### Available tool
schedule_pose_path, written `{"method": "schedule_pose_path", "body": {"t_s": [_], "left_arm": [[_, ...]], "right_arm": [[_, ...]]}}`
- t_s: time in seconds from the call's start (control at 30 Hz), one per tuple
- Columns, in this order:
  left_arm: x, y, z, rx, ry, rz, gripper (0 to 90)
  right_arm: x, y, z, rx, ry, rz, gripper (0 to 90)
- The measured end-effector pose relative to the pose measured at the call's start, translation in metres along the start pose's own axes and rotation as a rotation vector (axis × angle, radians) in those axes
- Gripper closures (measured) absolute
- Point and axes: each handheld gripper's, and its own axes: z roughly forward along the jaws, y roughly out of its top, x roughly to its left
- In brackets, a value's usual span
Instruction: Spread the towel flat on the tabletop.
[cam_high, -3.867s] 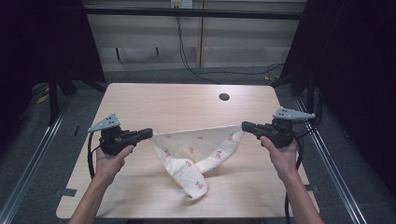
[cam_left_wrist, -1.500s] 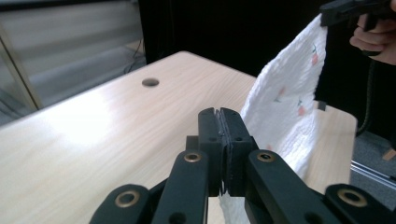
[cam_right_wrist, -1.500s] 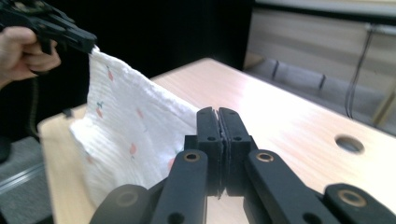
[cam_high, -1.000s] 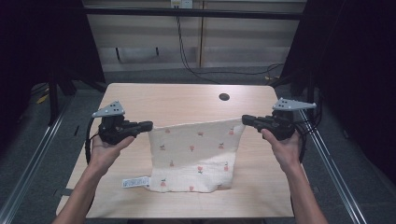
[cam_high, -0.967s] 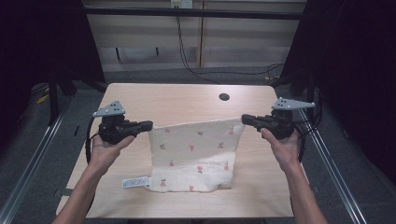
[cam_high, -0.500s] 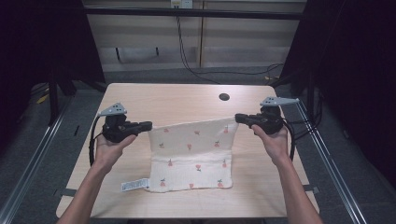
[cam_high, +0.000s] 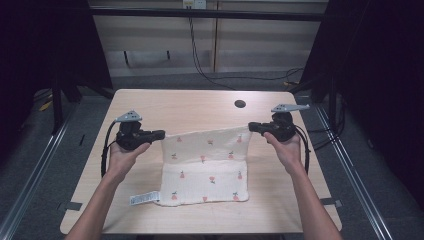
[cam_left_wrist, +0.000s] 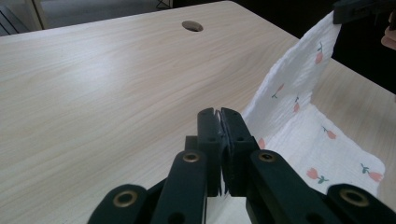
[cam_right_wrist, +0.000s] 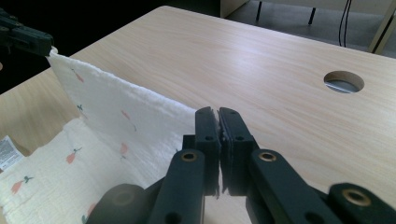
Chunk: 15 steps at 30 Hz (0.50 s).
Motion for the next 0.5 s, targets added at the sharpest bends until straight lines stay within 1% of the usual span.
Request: {"method": "schedule_pose_path", "body": {"t_s": [0.17,0.27,0.33,0.4,0.43,0.47,0.5], "left_arm": [[0.004,0.001,0.009,0.005,0.003,-0.006,87.9],[0.009,0.002,0.015,0.015,0.01,-0.013,87.9],[0.013,0.004,0.019,0.02,0.022,-0.017,88.0],[0.016,0.005,0.024,0.024,0.025,-0.023,88.0],[0.017,0.006,0.026,0.029,0.026,-0.029,87.9],[0.018,0.007,0.028,0.036,0.032,-0.027,87.5],[0.018,0.008,0.03,0.04,0.036,-0.035,85.7]], "right_arm": [[-0.006,-0.001,0.007,0.007,-0.01,0.018,88.4],[-0.01,-0.002,0.012,0.018,-0.025,0.017,88.5],[-0.013,-0.002,0.016,0.018,-0.026,0.026,88.4],[-0.016,-0.002,0.02,0.023,-0.025,0.038,88.2],[-0.018,-0.003,0.022,0.023,-0.027,0.045,87.5],[-0.02,-0.003,0.025,0.024,-0.027,0.043,85.6],[-0.021,-0.003,0.027,0.027,-0.033,0.045,82.7]]}}
